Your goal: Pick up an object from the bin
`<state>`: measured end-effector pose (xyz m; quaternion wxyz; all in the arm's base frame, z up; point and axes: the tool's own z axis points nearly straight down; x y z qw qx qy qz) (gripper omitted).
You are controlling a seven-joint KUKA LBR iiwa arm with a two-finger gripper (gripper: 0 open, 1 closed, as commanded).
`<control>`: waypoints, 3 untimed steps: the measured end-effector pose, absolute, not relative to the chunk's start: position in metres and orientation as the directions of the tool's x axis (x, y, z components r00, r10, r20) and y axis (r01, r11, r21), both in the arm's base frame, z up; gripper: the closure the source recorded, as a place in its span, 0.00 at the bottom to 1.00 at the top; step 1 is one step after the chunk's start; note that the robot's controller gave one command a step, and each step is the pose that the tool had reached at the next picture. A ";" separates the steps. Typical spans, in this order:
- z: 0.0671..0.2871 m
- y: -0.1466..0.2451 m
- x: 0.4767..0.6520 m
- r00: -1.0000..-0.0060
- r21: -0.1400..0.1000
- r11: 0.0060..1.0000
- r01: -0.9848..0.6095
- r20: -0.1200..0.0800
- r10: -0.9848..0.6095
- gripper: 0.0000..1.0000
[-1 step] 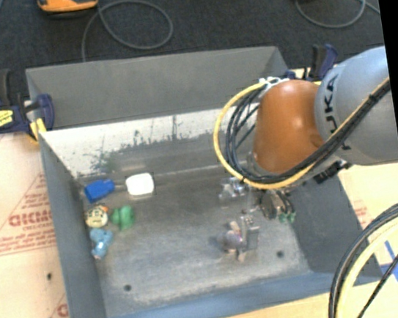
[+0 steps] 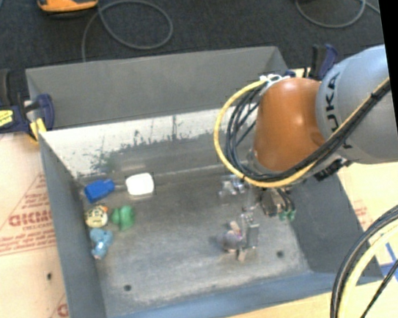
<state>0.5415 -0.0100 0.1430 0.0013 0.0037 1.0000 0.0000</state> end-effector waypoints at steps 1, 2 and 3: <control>0.114 -0.023 0.532 -0.998 0.000 0.998 -0.056 -0.008 -0.056 0.00; 0.071 -0.046 0.520 -0.987 -0.001 0.987 -0.159 -0.006 -0.159 1.00; 0.071 -0.046 0.520 -0.987 -0.001 0.987 -0.159 -0.006 -0.159 1.00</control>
Offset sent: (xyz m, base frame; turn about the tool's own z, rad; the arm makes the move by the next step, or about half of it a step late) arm -0.0221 -0.0356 -0.0730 -0.1684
